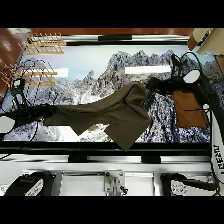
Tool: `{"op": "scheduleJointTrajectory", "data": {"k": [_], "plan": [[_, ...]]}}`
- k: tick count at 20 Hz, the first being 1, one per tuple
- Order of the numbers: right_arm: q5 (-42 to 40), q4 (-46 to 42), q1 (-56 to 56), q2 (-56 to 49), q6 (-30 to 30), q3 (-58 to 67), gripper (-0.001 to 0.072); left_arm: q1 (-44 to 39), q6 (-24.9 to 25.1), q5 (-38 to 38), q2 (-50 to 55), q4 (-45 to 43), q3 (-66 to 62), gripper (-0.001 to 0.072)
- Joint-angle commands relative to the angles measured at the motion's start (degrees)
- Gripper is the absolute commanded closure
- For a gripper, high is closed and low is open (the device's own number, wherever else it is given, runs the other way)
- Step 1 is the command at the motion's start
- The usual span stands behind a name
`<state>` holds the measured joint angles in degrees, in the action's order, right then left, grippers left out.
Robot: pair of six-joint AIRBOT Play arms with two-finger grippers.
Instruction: Fold the shirts.
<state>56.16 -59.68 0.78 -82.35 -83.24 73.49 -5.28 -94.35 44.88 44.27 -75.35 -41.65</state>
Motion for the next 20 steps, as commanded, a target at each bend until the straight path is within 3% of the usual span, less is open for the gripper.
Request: {"op": "scheduleJointTrajectory", "data": {"k": [1, 3, 5, 7, 11, 15, 16, 17, 20], "plan": [[22.64, -12.20, 9.18, -0.39, -2.03, -1.84, 0.0122, -0.02, 0.17, -1.33, 0.46, 0.61, 0.31, 0.0676], [23.85, -1.05, 15.21, -0.39, -0.24, -8.28, 0.0121, -0.02, 0.17, -1.40, 0.46, 0.61, 0.31, 0.0675], [18.01, 5.79, 15.76, -0.42, 1.25, -14.38, 0.0121, -0.02, 0.15, -1.38, 0.46, 0.61, 0.31, 0.0675], [13.94, 7.61, 13.99, -1.68, 1.62, -17.86, 0.0121, -0.02, 0.15, -1.38, 0.46, 0.61, 0.31, 0.0675], [13.90, 12.33, 9.29, -7.26, 6.56, -18.14, 0.0121, -0.02, 0.17, -1.36, 0.46, 0.61, 0.31, 0.0675], [9.62, 13.97, 5.51, -9.27, 6.38, -18.14, 0.0128, -0.02, 0.17, -1.38, 0.46, 0.61, 0.31, 0.0675], [8.72, 14.67, 4.90, -9.18, 7.67, -17.99, 0.0323, 0.00, 0.17, -1.38, 0.46, 0.59, 0.31, 0.0675], [9.14, 16.39, 4.63, -8.63, 9.38, -17.49, 0.0642, 0.00, 0.76, -1.33, 0.46, 0.59, 0.07, 0.0675], [11.91, 25.24, 5.33, -1.03, 18.49, -12.70, 0.0635, 0.02, 5.99, 0.04, 0.44, 0.33, -4.81, 0.0675]]}}
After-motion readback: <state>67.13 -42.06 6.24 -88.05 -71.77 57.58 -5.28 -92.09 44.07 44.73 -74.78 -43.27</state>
